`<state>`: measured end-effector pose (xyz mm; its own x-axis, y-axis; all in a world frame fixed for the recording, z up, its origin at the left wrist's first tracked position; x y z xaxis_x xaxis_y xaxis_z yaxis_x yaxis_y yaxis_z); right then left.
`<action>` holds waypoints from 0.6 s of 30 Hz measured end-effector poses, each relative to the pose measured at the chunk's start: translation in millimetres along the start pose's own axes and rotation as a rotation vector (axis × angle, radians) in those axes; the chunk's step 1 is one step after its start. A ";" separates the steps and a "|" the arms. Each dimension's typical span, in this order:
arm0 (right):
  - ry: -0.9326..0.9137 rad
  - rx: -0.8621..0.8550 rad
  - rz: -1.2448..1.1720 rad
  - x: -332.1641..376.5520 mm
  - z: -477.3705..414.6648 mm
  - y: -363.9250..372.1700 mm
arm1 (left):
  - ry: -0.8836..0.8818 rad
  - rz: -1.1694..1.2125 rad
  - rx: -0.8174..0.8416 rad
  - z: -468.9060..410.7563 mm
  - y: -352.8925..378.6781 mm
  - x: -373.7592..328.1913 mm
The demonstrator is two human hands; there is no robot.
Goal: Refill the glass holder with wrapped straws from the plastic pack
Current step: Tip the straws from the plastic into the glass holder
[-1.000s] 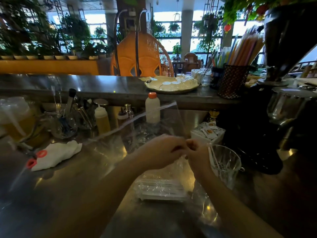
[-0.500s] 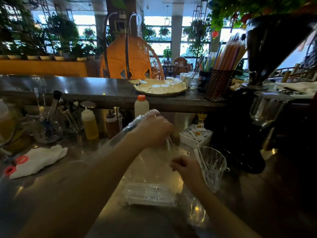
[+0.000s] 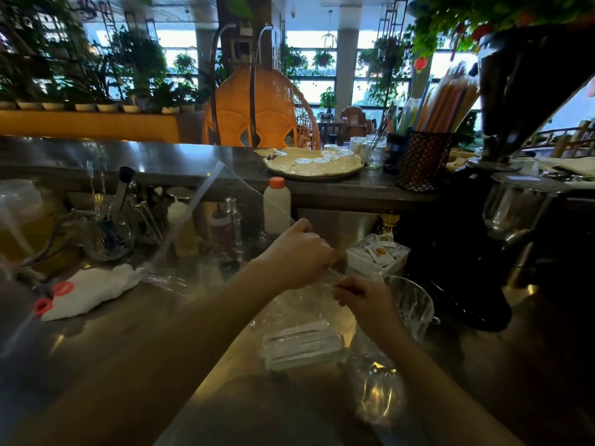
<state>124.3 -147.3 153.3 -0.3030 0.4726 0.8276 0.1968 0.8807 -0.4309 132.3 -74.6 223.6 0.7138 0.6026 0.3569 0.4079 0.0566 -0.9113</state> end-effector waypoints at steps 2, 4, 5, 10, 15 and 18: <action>-0.016 0.011 0.068 0.9 -1.6 -4.1 | -0.049 0.061 0.015 0.0 -3.1 7.8; 0.004 0.059 0.135 -6.6 -0.1 -5.0 | -0.104 0.089 -0.004 1.3 -9.5 19.0; 0.030 0.087 0.154 -12.7 1.9 -5.8 | -0.134 0.098 -0.021 2.6 -13.2 25.1; 0.130 0.115 0.100 -34.2 15.4 -29.8 | -0.226 0.170 -0.066 12.1 -23.5 42.6; 0.157 -0.015 -0.109 -27.8 21.6 -60.1 | -0.252 0.259 -0.046 22.1 -23.5 46.0; 0.139 -0.043 -0.120 -14.8 17.3 -75.5 | -0.240 0.306 -0.033 28.9 -18.7 44.8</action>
<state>97.7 -220.2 167.4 -0.1952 0.3527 0.9151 0.2077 0.9268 -0.3129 140.2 -25.7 250.7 0.6534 0.7570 0.0080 0.2177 -0.1777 -0.9597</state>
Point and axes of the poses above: each hand's wrist, its own z-axis away from the middle knuckle, its own y-axis out of the palm, x = y × z, the point moved 10 cm from there along -z, towards the middle knuckle, and after that the axes turned 1 degree about x, right-handed, at the moved point
